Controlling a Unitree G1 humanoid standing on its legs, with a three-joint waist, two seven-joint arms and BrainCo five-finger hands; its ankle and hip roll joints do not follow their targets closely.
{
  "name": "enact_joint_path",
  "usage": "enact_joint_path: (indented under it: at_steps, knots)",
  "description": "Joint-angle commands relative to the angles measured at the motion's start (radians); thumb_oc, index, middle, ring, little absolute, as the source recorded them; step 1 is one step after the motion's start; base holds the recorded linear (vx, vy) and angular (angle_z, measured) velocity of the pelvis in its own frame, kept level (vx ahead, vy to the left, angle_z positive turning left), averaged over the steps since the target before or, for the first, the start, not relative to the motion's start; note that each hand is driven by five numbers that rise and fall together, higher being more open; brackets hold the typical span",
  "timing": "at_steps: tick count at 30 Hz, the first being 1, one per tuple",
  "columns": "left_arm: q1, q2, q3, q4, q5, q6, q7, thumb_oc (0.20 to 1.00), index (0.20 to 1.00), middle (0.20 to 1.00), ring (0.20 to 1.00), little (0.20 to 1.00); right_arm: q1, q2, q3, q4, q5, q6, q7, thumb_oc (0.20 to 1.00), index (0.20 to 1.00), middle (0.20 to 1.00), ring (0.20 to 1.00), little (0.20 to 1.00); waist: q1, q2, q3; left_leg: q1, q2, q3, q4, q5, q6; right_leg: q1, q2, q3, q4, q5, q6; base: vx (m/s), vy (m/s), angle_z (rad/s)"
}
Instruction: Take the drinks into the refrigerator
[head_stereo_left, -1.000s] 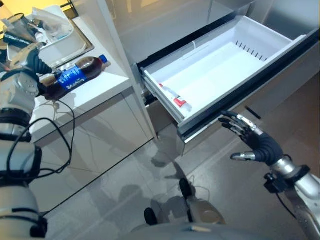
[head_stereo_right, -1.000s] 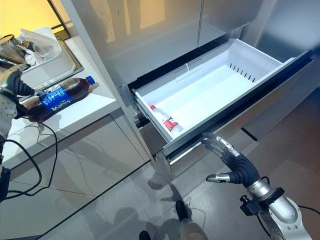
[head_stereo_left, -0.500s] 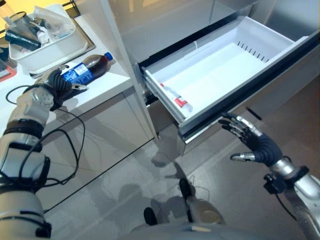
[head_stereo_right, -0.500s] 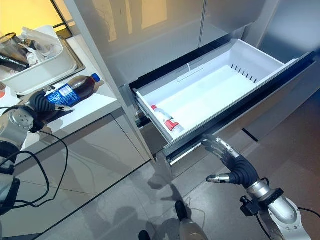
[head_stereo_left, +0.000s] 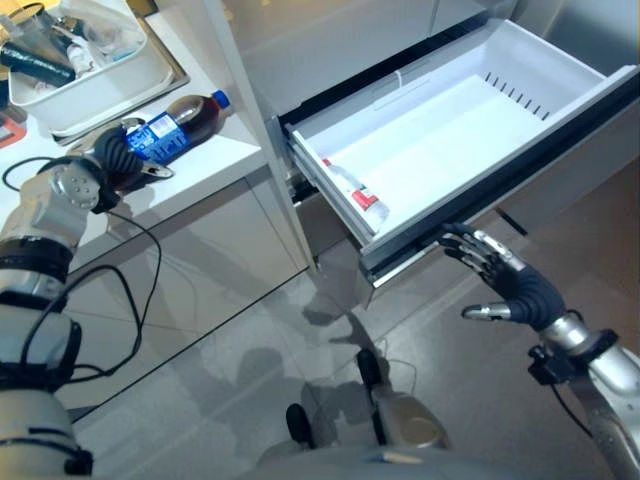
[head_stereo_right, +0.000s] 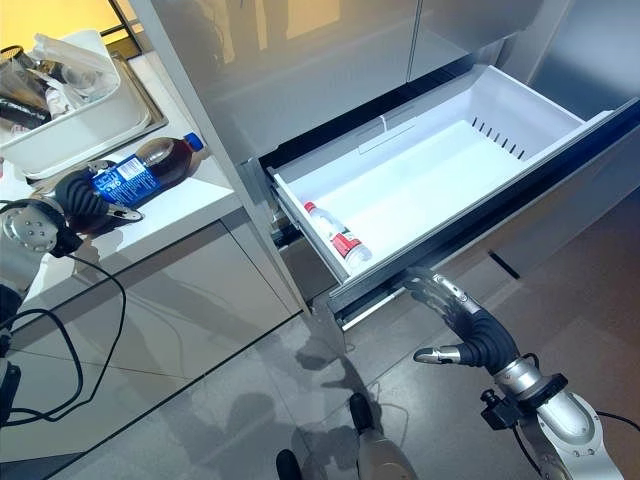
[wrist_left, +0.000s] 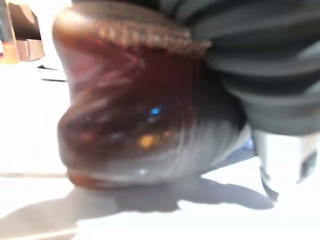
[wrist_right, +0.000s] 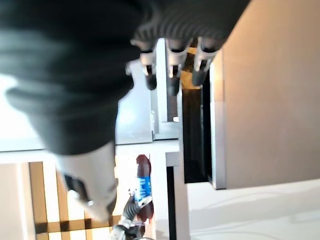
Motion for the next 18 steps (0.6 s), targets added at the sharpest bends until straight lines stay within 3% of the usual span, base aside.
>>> enact_joint_path:
  at_steps: [1, 7, 15, 16, 17, 18]
  knots:
    - [-0.060, 0.016, -0.027, 0.074, 0.065, -0.017, 0.009, 1.000, 1.000, 1.000, 1.000, 1.000, -0.015, 0.018, -0.058, -0.039, 0.013, -0.036, 0.007, 1.000, 1.000, 1.000, 1.000, 1.000, 0.010, -0.056, 0.015, 0.050, -0.047, -0.073, 0.027, -0.021, 0.034, 0.091, 0.001, -0.082, 0.107, -0.176, 0.032, 0.00, 0.000, 0.00]
    - [-0.124, 0.018, -0.126, 0.132, 0.199, -0.011, -0.009, 1.000, 1.000, 1.000, 1.000, 1.000, -0.018, 0.010, -0.057, -0.049, 0.022, -0.024, 0.015, 1.000, 1.000, 1.000, 1.000, 1.000, 0.007, -0.054, 0.024, 0.047, -0.045, -0.073, 0.029, -0.021, 0.033, 0.083, 0.002, -0.081, 0.112, -0.178, 0.033, 0.00, 0.000, 0.00]
    - [-0.160, 0.000, -0.182, 0.189, 0.241, -0.011, -0.030, 1.000, 1.000, 1.000, 1.000, 1.000, -0.036, -0.002, -0.054, -0.070, 0.040, -0.021, 0.019, 1.000, 1.000, 1.000, 1.000, 1.000, 0.002, -0.049, 0.041, 0.035, -0.044, -0.068, 0.037, -0.022, 0.033, 0.052, 0.004, -0.076, 0.143, -0.184, 0.033, 0.00, 0.000, 0.00]
    - [-0.159, 0.002, -0.189, 0.195, 0.249, -0.013, -0.036, 0.702, 0.702, 0.702, 0.702, 0.702, -0.038, -0.001, -0.054, -0.072, 0.044, -0.021, 0.021, 1.000, 1.000, 1.000, 1.000, 1.000, 0.001, -0.048, 0.042, 0.034, -0.043, -0.067, 0.038, -0.022, 0.033, 0.047, 0.005, -0.075, 0.147, -0.185, 0.033, 0.00, 0.000, 0.00]
    - [-0.150, 0.015, -0.198, 0.197, 0.262, -0.015, -0.051, 0.542, 0.542, 0.542, 0.542, 0.542, -0.039, -0.004, -0.055, -0.075, 0.047, -0.020, 0.022, 1.000, 1.000, 1.000, 1.000, 1.000, 0.001, -0.046, 0.046, 0.032, -0.042, -0.065, 0.039, -0.023, 0.034, 0.039, 0.005, -0.072, 0.156, -0.188, 0.033, 0.00, 0.000, 0.00]
    - [-0.146, 0.018, -0.198, 0.197, 0.261, -0.016, -0.056, 0.200, 0.200, 0.200, 0.200, 0.200, -0.041, -0.005, -0.054, -0.075, 0.047, -0.020, 0.022, 1.000, 1.000, 1.000, 1.000, 1.000, 0.001, -0.045, 0.047, 0.031, -0.042, -0.064, 0.040, -0.024, 0.034, 0.036, 0.006, -0.070, 0.158, -0.189, 0.033, 0.00, 0.000, 0.00]
